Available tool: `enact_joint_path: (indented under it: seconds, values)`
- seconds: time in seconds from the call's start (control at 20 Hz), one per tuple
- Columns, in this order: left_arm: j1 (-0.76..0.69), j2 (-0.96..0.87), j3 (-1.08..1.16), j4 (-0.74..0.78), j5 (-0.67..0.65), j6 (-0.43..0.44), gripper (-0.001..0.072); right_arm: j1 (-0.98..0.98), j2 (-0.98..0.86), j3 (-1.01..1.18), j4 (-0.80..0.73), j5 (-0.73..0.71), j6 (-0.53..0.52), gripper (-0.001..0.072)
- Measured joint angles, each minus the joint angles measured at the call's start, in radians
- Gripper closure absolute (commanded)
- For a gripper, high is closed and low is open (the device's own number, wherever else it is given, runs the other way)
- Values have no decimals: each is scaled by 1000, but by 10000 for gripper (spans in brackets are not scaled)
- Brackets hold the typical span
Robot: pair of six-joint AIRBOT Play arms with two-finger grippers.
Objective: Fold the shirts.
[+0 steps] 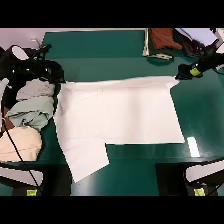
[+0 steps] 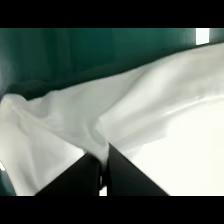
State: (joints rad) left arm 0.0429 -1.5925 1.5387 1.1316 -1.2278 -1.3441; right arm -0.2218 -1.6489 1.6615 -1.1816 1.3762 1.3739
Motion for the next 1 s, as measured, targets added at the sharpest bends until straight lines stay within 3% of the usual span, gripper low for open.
enact_joint_path:
  seconds: [0.2, 0.25, 0.3, 0.35, 0.65, 1.0]
  values:
    - [5, -3, -112, -7, 0, 24, 683, 0, 32, -125, -15, -39, -4, 698]
    - [6, -2, -133, -8, 4, 27, 647, 2, 37, -151, -19, -46, -4, 675]
    - [7, -3, -150, -7, 6, 27, 330, 3, 40, -168, -19, -48, -4, 476]
    - [10, -2, -160, -5, 6, 26, 151, 3, 45, -182, -19, -51, -4, 356]
    - [53, 138, -240, 60, -40, -60, 168, -16, 135, -212, -25, -7, -5, 356]
    - [62, 594, -729, 148, -109, -169, 168, 0, 326, -217, -23, 80, -7, 356]
